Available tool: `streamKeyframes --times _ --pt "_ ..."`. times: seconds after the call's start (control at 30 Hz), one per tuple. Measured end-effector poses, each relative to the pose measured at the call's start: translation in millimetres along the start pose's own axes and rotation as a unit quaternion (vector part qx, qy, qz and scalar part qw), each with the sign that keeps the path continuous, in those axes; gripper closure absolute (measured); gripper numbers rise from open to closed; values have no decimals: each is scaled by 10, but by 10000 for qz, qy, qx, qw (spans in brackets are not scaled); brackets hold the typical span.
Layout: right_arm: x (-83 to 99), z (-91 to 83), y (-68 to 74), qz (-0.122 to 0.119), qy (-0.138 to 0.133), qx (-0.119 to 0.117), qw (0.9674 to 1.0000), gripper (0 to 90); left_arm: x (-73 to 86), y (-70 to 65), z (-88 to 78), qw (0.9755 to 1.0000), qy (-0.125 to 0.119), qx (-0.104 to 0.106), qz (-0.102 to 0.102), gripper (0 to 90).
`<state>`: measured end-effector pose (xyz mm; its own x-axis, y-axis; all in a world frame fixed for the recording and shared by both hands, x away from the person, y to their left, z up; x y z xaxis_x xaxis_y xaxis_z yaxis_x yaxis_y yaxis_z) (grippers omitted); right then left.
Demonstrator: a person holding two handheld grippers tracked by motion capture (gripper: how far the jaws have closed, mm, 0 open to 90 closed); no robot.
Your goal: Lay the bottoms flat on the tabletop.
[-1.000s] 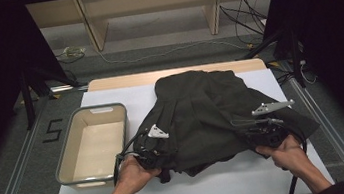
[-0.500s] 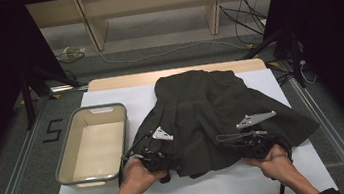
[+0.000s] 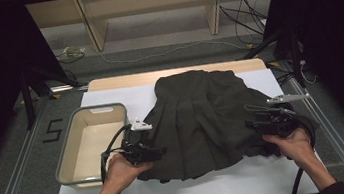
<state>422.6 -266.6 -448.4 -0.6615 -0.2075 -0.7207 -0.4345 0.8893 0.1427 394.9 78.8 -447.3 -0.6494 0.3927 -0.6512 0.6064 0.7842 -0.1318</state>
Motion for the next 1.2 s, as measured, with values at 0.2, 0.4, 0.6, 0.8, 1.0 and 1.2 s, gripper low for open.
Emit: streamKeyframes --times 0.2,0.4,0.6,0.8,1.0,1.2 --pt "106 130 64 -191 363 -66 9991 603 101 98 28 9994 176 -203 -214 355" --pt "267 216 195 -284 957 -280 9946 825 203 110 78 9987 358 -320 -189 337" --pt "374 217 357 -403 1205 -467 9908 900 292 88 162 9977 529 -397 -179 334" --pt "408 222 603 -782 1257 -518 9876 900 313 62 202 9975 570 -381 -151 333" --pt "219 88 334 -457 560 -336 9968 720 335 63 217 9970 641 -402 -162 342" --pt "261 86 122 -196 599 -274 9976 543 380 -230 193 9961 771 -348 235 355"
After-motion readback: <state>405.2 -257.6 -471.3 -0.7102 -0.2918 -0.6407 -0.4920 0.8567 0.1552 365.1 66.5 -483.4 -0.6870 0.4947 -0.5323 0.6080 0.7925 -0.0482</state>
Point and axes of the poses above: each handheld gripper's, and its own axes: z roughly forward along the jaws, x roughly out of its underside, y roughly to its left, the point moved 7 cm from there along z, roughly forward along the jaws
